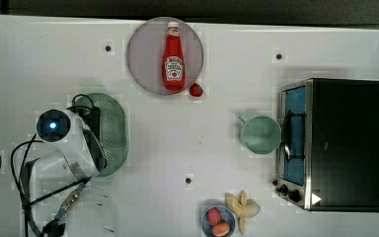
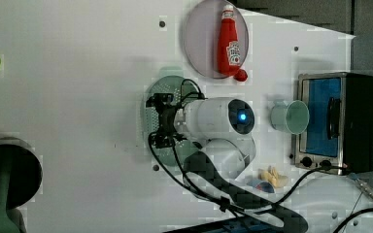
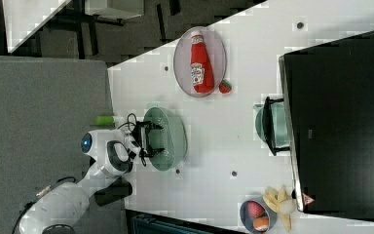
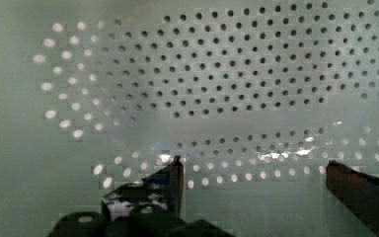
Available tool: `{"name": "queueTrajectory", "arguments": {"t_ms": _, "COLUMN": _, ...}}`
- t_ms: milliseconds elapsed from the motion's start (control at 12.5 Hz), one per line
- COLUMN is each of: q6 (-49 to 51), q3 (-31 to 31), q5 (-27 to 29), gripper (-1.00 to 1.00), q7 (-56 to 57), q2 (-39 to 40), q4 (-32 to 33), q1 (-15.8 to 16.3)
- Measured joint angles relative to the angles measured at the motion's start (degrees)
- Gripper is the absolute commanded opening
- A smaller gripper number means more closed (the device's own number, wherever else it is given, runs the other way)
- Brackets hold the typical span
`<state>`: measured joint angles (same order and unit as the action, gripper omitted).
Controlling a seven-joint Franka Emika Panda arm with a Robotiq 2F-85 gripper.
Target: Drag strainer right to left.
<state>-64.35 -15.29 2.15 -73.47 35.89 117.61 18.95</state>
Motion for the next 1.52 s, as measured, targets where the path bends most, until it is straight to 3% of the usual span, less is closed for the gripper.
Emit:
{"name": "queueTrajectory", "arguments": {"t_ms": 400, "q6": -0.67, "q3": 0.97, "q5": 0.51, "gripper": 1.0, "q7": -4.42, "q2": 3.27, "q4": -5.76, "q1": 3.12}}
{"name": "queueTrajectory", "arguments": {"t_ms": 1120, "q6": 0.95, "q3": 0.9, "q5": -0.97, "gripper": 1.0, "q7": -8.11, "q2": 5.88, "q4": -9.4, "q1": 6.7}}
{"name": "queueTrajectory", "arguments": {"t_ms": 1520, "q6": 20.62, "q3": 0.49, "q5": -0.98, "gripper": 1.0, "q7": -3.47, "q2": -3.27, "q4": -7.89, "q1": 7.4}}
